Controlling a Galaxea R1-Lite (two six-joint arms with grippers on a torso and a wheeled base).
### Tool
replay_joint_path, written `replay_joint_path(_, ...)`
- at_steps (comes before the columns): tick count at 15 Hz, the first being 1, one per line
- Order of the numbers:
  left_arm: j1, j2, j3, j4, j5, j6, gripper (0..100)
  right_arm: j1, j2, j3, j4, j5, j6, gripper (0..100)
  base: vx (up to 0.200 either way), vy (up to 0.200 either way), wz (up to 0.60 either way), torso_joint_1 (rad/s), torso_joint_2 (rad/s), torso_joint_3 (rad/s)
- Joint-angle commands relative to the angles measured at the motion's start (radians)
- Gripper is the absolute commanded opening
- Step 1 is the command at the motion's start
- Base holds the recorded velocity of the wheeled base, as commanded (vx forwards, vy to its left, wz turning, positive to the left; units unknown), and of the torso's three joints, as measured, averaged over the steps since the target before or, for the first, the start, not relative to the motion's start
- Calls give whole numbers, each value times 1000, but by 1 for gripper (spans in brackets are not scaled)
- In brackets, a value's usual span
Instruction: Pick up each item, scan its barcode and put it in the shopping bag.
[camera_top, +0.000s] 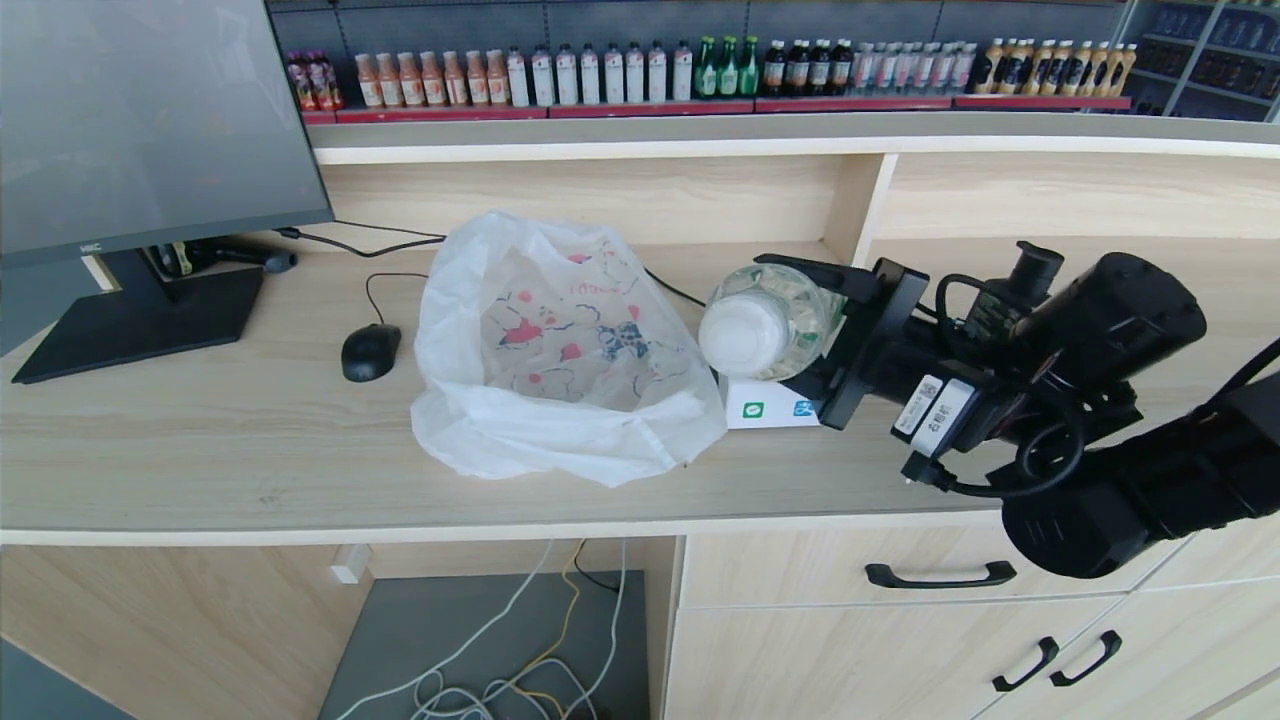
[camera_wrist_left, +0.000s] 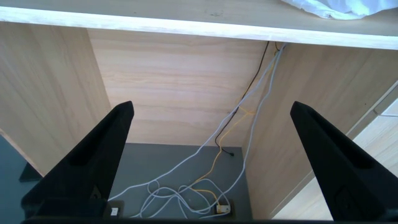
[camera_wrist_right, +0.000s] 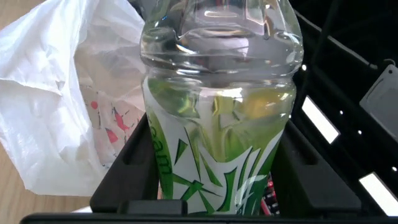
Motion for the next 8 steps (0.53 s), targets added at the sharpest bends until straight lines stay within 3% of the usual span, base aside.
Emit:
replay_joint_path(1,0,0,0,0,0,0,100,0,-63,16,-4,-24,27,0,0,0,0,0,0,0)
replay_joint_path(4,0,0,0,0,0,0,100,15,-103,50,-4,-92,70,0,0,0,0,0,0,0)
replay_joint_path(8,0,0,0,0,0,0,100,101,-144,42,-4,-231,181,0,0,0,0,0,0,0)
